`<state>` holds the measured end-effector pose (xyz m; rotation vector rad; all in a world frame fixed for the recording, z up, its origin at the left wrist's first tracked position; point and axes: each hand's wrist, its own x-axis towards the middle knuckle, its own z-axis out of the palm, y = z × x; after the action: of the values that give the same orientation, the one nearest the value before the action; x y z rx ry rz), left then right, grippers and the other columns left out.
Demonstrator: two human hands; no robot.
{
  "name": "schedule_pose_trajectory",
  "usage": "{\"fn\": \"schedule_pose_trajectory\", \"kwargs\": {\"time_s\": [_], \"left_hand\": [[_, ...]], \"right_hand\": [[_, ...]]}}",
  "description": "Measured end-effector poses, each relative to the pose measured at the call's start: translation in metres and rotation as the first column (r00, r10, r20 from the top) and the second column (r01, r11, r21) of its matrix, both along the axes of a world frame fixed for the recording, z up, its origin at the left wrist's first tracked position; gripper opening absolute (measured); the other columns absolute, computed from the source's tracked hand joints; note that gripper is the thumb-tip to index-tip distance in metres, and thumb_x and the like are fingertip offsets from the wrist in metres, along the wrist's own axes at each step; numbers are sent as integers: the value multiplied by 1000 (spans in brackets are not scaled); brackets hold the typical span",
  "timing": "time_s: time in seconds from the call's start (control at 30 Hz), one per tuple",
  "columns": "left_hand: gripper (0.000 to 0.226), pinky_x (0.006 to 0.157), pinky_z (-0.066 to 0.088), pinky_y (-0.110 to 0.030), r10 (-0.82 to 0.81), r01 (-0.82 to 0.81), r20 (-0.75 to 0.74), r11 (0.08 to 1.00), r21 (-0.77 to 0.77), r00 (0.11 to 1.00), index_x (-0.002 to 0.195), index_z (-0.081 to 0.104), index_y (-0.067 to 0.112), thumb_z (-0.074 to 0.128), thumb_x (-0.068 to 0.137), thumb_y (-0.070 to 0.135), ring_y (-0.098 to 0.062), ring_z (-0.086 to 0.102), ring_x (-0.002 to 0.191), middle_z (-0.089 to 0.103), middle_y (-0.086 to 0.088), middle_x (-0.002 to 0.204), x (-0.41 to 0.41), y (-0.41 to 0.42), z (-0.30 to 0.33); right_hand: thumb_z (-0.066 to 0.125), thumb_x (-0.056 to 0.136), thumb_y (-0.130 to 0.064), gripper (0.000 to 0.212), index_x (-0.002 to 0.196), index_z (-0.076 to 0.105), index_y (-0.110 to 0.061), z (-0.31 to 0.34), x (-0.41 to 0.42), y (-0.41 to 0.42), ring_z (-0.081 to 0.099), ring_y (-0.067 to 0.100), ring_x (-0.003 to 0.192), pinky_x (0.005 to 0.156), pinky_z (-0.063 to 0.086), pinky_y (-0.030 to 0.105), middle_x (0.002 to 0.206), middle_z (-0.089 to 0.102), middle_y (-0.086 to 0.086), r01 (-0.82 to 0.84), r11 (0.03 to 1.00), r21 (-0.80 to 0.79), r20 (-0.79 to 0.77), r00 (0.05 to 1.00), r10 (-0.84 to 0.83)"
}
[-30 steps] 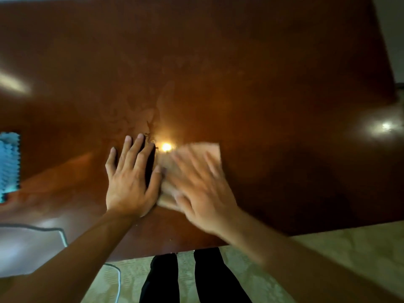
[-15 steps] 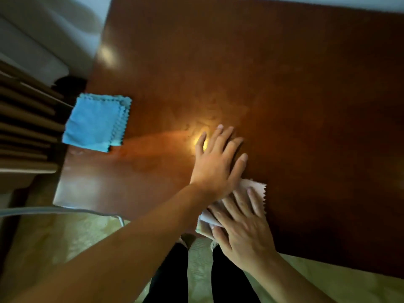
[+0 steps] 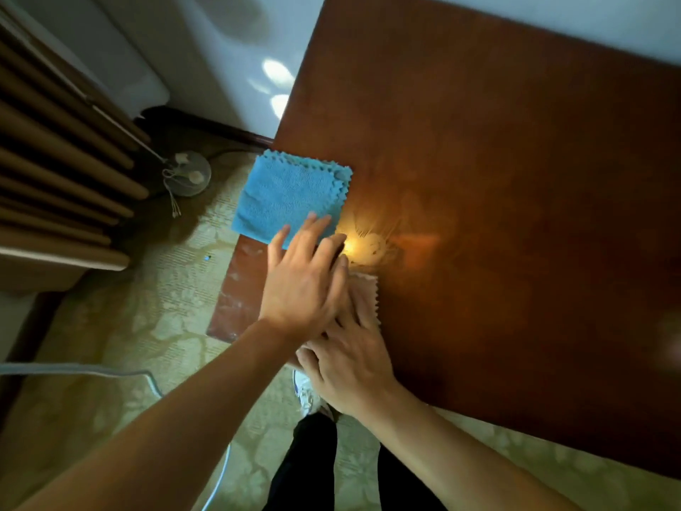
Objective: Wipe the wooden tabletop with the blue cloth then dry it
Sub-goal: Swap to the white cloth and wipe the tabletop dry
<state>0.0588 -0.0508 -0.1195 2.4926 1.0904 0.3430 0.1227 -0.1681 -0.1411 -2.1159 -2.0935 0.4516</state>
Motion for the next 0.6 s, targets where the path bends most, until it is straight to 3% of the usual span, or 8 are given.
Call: {"fn": "schedule_pose_trajectory", "kwargs": {"time_s": [0.17,0.3,0.47,0.6], "left_hand": [[38,117,28,-50,-94,94,7,996,2,996,123,64,8,41,100,29,-30,41,142,55,-14,142,-2,9,1],[40,116,31,-45,-164,165,9,985,-46,986,127,63,7,43,99,28,-31,40,143,54,-14,144,29,1,1],[42,119,27,-47,-197,192,-66,978,-75,978,132,60,9,42,99,29,-32,36,146,52,-15,145,66,-8,-4],[44,119,25,-51,-93,84,-120,993,-77,988,130,61,11,40,99,32,-30,33,148,50,-15,147,78,-6,-1]], "right_hand": [[45,102,-43,41,141,56,-35,-1,22,-16,25,29,155,127,17,52,159,45,0,-24,999,-41,49,998,26],[36,102,-42,58,158,37,-27,-4,78,-34,16,25,158,123,22,54,169,27,2,139,989,-41,111,985,-134],[7,108,-48,57,161,22,-33,-4,201,2,6,28,159,128,10,52,171,16,5,344,938,-48,231,917,-324],[10,102,-48,62,162,22,-34,3,307,66,10,29,159,126,9,50,170,21,7,500,865,-38,245,844,-477]]}}
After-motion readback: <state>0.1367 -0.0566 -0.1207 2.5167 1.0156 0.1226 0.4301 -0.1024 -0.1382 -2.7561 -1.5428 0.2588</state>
